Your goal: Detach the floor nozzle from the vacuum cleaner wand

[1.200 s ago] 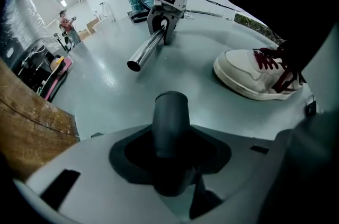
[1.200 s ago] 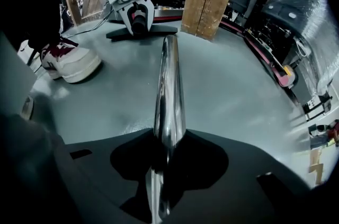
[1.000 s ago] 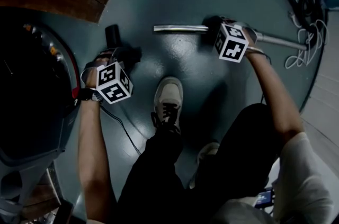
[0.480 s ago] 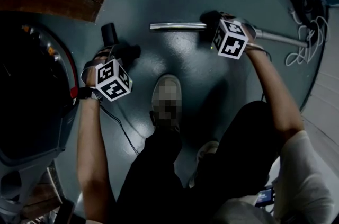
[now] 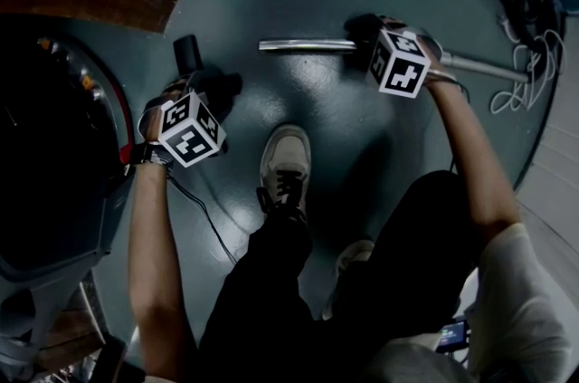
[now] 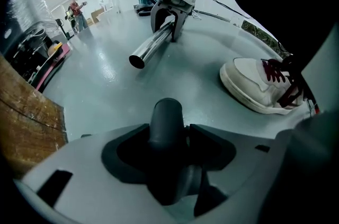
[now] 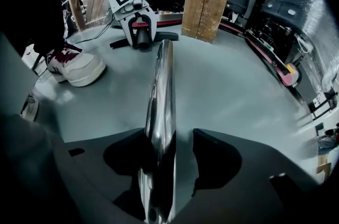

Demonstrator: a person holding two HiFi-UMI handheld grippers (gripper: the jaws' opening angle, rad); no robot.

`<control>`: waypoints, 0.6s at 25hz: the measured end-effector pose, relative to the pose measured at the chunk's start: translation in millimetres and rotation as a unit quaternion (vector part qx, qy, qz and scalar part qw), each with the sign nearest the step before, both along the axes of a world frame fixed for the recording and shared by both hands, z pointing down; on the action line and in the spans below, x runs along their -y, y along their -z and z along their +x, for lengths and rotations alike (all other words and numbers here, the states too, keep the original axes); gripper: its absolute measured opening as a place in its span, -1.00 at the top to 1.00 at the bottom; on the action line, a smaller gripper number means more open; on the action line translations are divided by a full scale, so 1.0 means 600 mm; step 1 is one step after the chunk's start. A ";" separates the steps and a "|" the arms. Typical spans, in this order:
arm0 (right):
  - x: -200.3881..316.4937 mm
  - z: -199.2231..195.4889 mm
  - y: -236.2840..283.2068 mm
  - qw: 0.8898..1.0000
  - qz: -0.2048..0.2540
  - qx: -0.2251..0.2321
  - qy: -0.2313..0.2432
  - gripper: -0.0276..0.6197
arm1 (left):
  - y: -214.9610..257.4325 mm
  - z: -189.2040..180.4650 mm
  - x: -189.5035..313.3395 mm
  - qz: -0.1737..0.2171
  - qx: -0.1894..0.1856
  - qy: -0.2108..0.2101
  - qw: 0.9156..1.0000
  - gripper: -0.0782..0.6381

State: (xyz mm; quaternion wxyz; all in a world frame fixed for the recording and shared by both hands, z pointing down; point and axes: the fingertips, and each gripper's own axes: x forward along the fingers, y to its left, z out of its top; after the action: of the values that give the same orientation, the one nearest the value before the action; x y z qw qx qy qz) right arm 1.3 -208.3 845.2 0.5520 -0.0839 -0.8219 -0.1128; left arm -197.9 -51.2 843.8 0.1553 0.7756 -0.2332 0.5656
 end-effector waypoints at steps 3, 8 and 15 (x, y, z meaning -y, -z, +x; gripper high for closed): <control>-0.008 0.006 -0.004 1.000 -0.020 -0.004 -0.001 0.09 | 0.000 0.001 0.000 -0.003 -0.007 0.007 1.000 0.10; -0.008 0.010 0.001 0.999 -0.042 0.003 -0.021 0.00 | 0.001 0.002 0.003 -0.002 -0.009 0.010 1.000 0.10; -0.008 0.008 0.026 0.997 -0.061 0.027 -0.039 0.00 | -0.001 0.001 0.005 -0.001 -0.023 0.025 0.999 0.10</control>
State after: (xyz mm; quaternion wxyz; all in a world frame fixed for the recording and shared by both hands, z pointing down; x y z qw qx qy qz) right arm 6.2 -203.7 829.5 0.5276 -0.0823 -0.8444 -0.0434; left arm -197.1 -54.2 844.3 0.1754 0.7825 -0.2478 0.5436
